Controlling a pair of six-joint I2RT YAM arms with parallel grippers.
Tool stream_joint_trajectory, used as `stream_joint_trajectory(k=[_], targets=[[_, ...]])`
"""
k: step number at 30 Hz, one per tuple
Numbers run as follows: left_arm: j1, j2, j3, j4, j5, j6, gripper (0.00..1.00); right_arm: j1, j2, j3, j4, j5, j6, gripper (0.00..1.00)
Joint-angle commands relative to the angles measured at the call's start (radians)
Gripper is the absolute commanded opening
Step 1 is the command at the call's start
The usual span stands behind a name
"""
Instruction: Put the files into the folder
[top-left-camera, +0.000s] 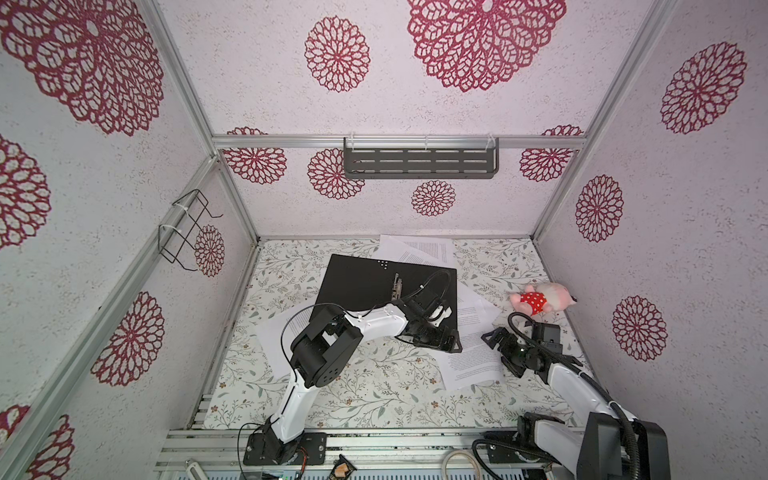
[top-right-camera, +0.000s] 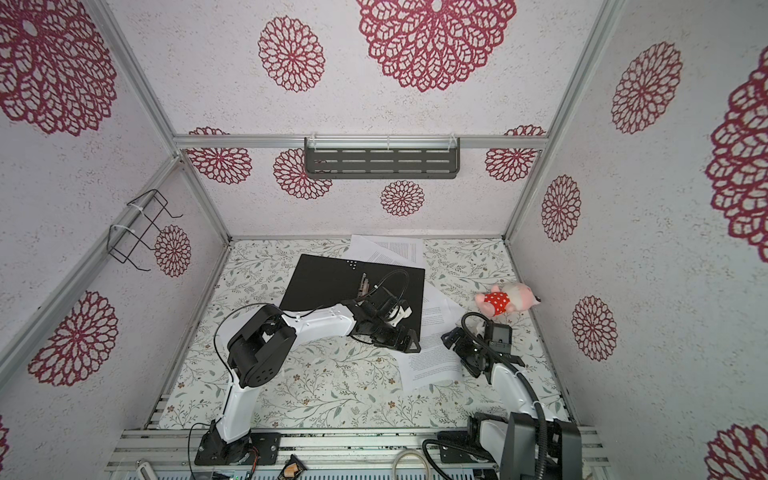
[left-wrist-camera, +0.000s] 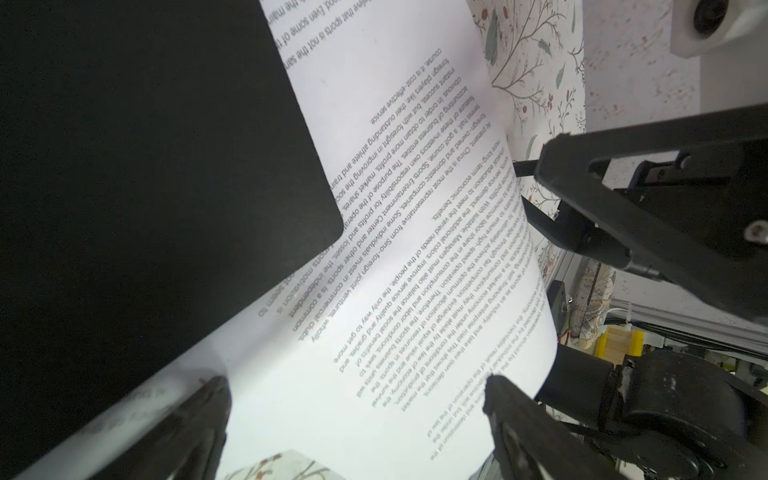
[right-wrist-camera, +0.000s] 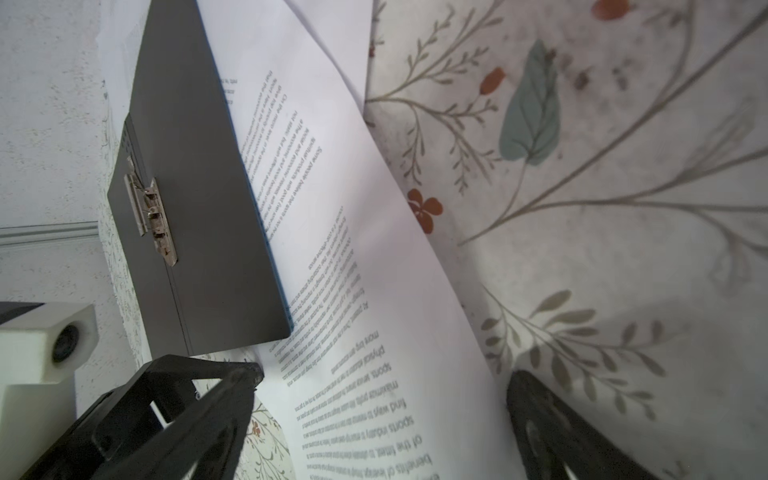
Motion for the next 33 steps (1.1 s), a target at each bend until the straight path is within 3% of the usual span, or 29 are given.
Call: stream_joint_trajectory(k=[1, 7, 10, 20, 25, 33], targets=[[-0.003, 0.053, -0.017, -0.087, -0.075, 0.023, 0.99, -0.003, 0.012, -0.017, -0.023, -0.058, -0.054, 0.99], [-0.004, 0.062, -0.028, -0.074, -0.081, 0.024, 0.99, -0.003, 0.009, 0.05, 0.005, -0.058, -0.102, 0.99], [-0.005, 0.068, -0.035, -0.064, -0.081, 0.027, 0.98, 0.0, 0.059, 0.071, 0.046, -0.106, -0.1, 0.99], [-0.004, 0.069, -0.072, -0.021, -0.081, 0.028, 0.99, 0.001, 0.241, 0.199, 0.059, -0.081, -0.159, 0.97], [-0.003, 0.067, -0.084, -0.01, -0.078, 0.032, 0.99, 0.009, 0.336, 0.259, 0.063, -0.13, -0.169, 0.87], [0.002, 0.068, -0.093, -0.001, -0.079, 0.03, 0.99, 0.009, 0.385, 0.307, -0.012, -0.093, -0.246, 0.74]])
